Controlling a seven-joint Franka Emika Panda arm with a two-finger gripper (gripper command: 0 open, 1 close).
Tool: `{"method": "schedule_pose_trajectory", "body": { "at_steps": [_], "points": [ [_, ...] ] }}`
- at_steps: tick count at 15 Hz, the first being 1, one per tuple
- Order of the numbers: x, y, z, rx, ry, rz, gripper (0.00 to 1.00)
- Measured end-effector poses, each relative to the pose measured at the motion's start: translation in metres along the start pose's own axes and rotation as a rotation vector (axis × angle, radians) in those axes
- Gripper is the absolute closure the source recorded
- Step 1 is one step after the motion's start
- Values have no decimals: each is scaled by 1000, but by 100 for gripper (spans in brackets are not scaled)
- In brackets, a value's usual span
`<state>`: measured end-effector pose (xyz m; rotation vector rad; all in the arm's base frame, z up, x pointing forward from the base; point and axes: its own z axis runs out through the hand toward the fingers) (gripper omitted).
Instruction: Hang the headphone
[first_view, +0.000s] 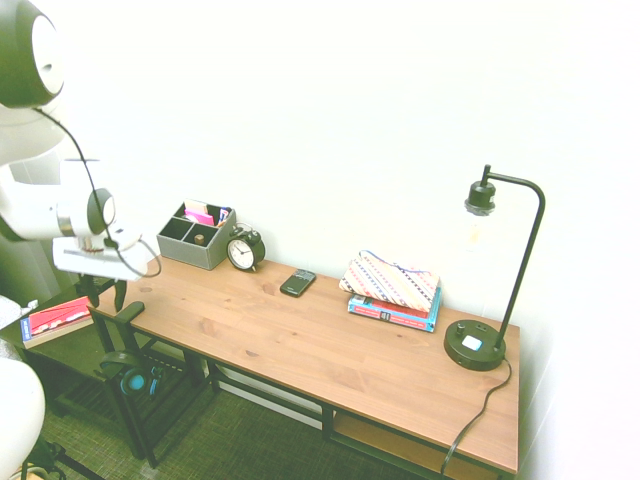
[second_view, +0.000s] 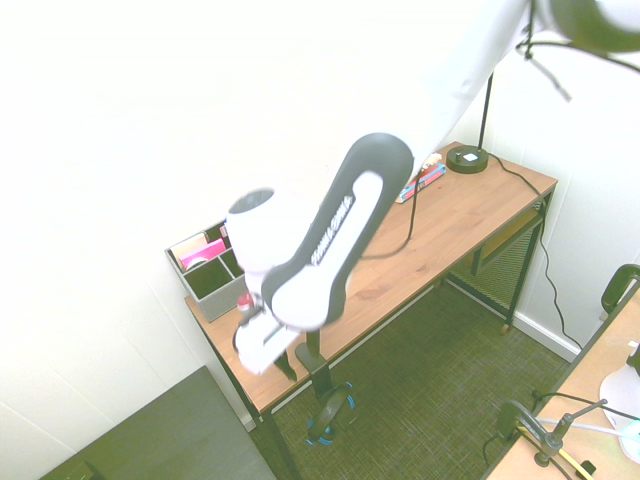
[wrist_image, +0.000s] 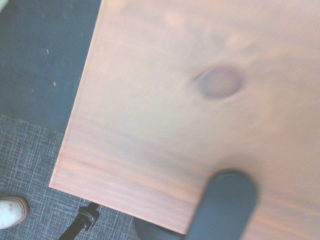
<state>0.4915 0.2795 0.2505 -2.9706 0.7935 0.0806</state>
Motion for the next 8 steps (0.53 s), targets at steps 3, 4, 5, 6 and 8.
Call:
{"method": "schedule_pose_trajectory", "body": {
  "at_steps": [3, 4, 5, 6, 8],
  "points": [
    [77, 79, -81, 51, 1, 1, 0],
    [93, 108, -97, 51, -4, 12, 0],
    [100, 135, -113, 37, -6, 32, 0],
    [102, 155, -125, 24, -5, 51, 0],
    [102, 191, -140, 6, 13, 83, 0]
  ]
}}
